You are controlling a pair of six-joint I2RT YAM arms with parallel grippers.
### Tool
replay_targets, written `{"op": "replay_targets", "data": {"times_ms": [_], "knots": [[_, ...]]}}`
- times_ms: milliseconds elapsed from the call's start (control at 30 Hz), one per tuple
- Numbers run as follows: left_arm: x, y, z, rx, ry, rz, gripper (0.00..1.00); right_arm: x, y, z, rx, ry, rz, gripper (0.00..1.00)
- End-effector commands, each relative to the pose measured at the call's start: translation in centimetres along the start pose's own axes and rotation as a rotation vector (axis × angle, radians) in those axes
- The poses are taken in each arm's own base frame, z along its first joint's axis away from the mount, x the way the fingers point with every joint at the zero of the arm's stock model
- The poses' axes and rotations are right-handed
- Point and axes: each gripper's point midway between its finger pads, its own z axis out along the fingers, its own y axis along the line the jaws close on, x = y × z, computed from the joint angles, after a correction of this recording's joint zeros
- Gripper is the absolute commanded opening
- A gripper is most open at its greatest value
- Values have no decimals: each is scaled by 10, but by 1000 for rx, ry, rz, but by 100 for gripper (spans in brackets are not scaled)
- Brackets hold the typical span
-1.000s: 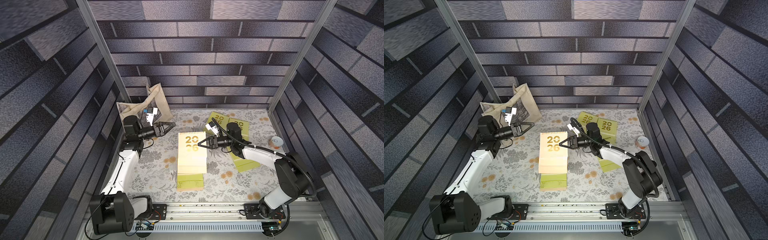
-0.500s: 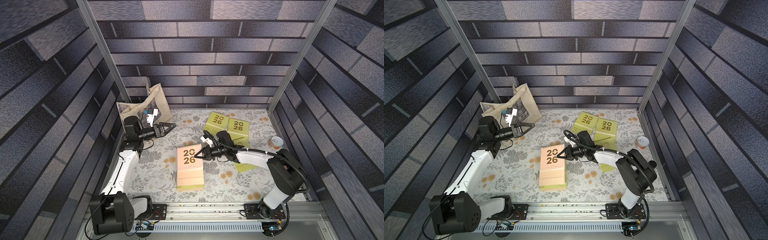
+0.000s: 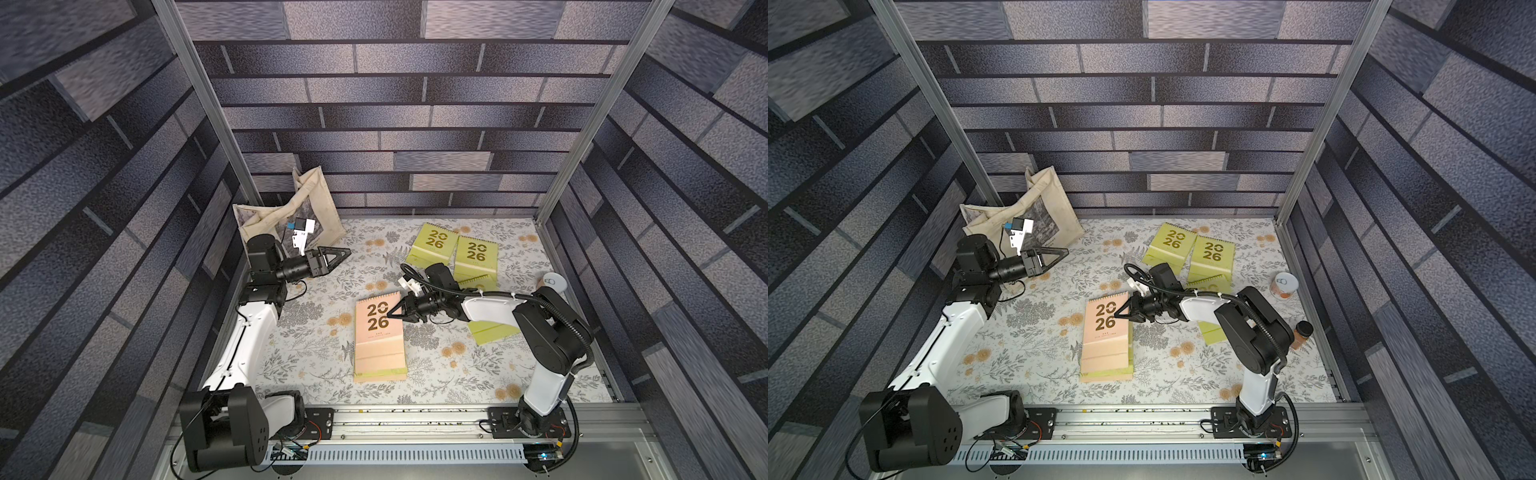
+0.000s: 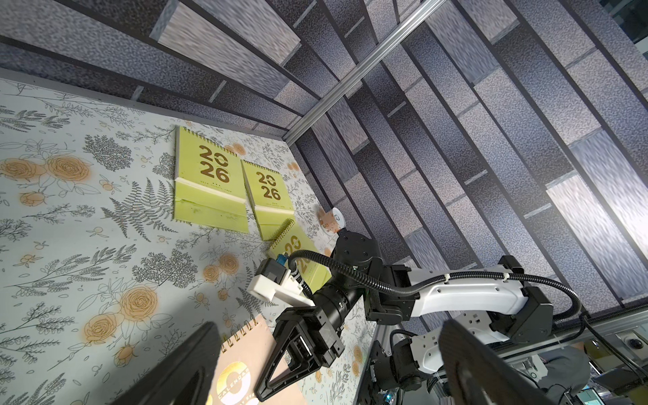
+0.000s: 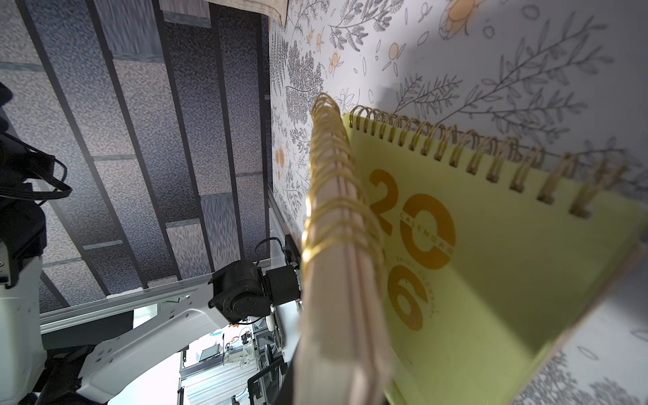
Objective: Stack the calendars
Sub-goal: Place the calendar at the calendar.
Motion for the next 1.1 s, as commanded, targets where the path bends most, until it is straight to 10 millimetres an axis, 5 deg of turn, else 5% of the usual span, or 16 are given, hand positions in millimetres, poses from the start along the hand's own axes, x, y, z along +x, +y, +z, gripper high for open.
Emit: {"op": "replay_targets", "data": {"times_ms": [0, 800, 1067], "knots": [[-2, -2, -1, 17, -1, 21, 100, -3, 9, 5, -27, 12, -21, 0], [-1, 2, 0, 19, 3, 7, 100, 3, -5, 14, 28, 31, 18, 0], [0, 2, 0, 19, 2, 9, 100, 7, -12, 8, 98, 24, 19, 18]]}}
